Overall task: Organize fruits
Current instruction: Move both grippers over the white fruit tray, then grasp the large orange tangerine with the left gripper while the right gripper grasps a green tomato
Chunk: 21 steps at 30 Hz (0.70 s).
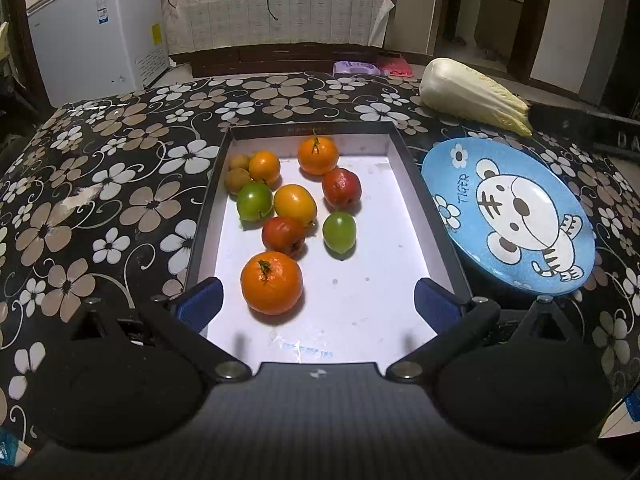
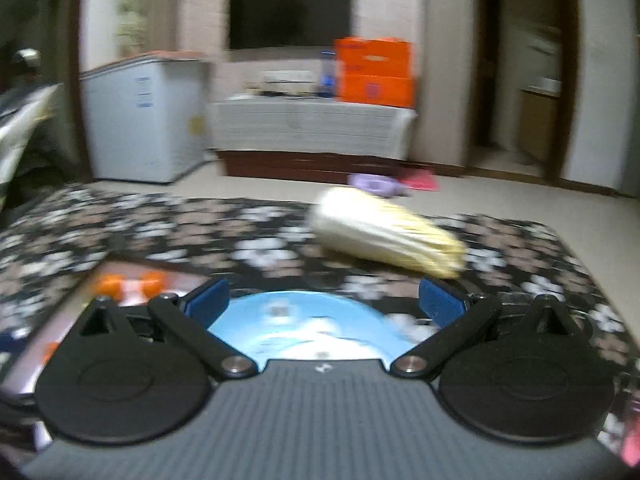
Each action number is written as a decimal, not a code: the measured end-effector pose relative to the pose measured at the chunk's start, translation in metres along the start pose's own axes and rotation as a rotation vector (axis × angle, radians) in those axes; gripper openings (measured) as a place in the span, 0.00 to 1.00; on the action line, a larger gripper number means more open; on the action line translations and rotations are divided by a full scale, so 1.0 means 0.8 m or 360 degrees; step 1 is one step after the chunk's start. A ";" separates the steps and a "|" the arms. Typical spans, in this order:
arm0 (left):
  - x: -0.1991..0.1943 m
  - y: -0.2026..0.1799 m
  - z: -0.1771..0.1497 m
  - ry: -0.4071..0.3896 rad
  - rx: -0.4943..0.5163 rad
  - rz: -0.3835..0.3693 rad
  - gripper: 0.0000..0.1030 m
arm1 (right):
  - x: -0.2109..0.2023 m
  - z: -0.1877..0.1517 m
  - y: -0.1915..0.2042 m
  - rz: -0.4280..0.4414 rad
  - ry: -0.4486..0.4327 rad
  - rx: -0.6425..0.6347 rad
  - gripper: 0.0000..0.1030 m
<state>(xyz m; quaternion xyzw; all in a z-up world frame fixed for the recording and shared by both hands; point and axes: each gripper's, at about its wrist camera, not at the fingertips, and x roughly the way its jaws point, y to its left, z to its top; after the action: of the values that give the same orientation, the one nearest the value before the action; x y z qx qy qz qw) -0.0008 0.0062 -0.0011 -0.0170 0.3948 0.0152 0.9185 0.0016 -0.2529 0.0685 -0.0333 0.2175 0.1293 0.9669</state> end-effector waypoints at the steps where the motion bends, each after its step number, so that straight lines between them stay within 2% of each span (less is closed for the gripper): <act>1: -0.001 0.000 0.000 -0.0003 0.0001 0.0000 1.00 | -0.003 0.001 0.014 0.0079 0.0003 -0.0025 0.95; 3: -0.002 0.000 -0.001 -0.0009 0.0004 -0.0001 1.00 | -0.008 0.001 0.042 0.0185 0.0005 -0.0065 0.94; 4: -0.004 0.000 -0.001 -0.0014 0.0011 0.0000 1.00 | -0.009 0.001 0.052 0.0235 0.0014 -0.0081 0.90; 5: -0.005 0.000 -0.003 -0.0019 0.0026 0.0010 1.00 | -0.011 -0.001 0.063 0.0304 0.0020 -0.0105 0.79; 7: -0.009 0.003 -0.008 -0.0050 0.0054 0.0012 1.00 | -0.013 -0.003 0.086 0.0384 0.0040 -0.0151 0.65; 9: -0.013 0.010 -0.012 -0.0067 0.0032 -0.0025 1.00 | -0.013 -0.004 0.100 0.0472 0.0060 -0.0201 0.63; 12: -0.014 0.016 -0.019 -0.0068 0.0060 -0.0011 1.00 | -0.006 -0.006 0.109 0.0560 0.0104 -0.0241 0.57; 14: -0.016 0.022 -0.021 -0.0076 0.0037 -0.0045 0.99 | -0.001 -0.007 0.115 0.0612 0.0151 -0.0251 0.44; 21: -0.014 0.025 -0.023 -0.0085 0.0044 -0.0100 0.99 | 0.036 -0.024 0.149 0.0704 0.0340 -0.0359 0.41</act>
<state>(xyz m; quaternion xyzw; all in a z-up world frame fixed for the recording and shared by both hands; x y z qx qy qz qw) -0.0226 0.0251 -0.0064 -0.0164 0.3697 -0.0186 0.9288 -0.0124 -0.1337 0.0377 -0.1061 0.3044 0.3566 0.8769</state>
